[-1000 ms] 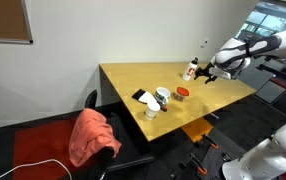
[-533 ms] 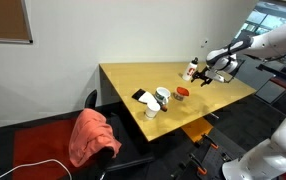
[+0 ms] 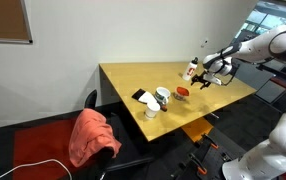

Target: Remove the lid from the bowl and put all the candies into the cup

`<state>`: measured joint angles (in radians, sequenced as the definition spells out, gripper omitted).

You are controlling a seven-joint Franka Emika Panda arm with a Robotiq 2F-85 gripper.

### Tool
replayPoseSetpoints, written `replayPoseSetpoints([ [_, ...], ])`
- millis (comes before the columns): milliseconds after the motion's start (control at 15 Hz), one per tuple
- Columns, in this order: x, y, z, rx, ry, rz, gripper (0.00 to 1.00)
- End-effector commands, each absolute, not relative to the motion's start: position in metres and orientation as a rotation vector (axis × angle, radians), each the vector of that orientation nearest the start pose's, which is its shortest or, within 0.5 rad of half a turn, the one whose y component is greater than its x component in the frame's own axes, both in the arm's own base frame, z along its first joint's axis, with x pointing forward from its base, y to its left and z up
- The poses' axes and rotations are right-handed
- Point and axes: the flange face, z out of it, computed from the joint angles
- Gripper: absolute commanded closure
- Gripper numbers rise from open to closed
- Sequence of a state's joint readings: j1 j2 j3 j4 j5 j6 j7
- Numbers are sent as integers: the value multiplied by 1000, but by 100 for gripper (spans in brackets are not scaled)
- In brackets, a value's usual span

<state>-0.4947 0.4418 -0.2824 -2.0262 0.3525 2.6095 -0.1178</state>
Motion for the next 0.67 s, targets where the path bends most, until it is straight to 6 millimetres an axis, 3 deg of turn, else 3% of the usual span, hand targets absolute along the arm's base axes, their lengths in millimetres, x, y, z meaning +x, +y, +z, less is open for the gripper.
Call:
replayPoseSetpoints([
  [0,440,-433,253,-2804,1376,-299,0],
  [467,450,-439,227,-2805,1370,-237,0],
  [600,453,-442,219,-2798,1363,-239,13],
])
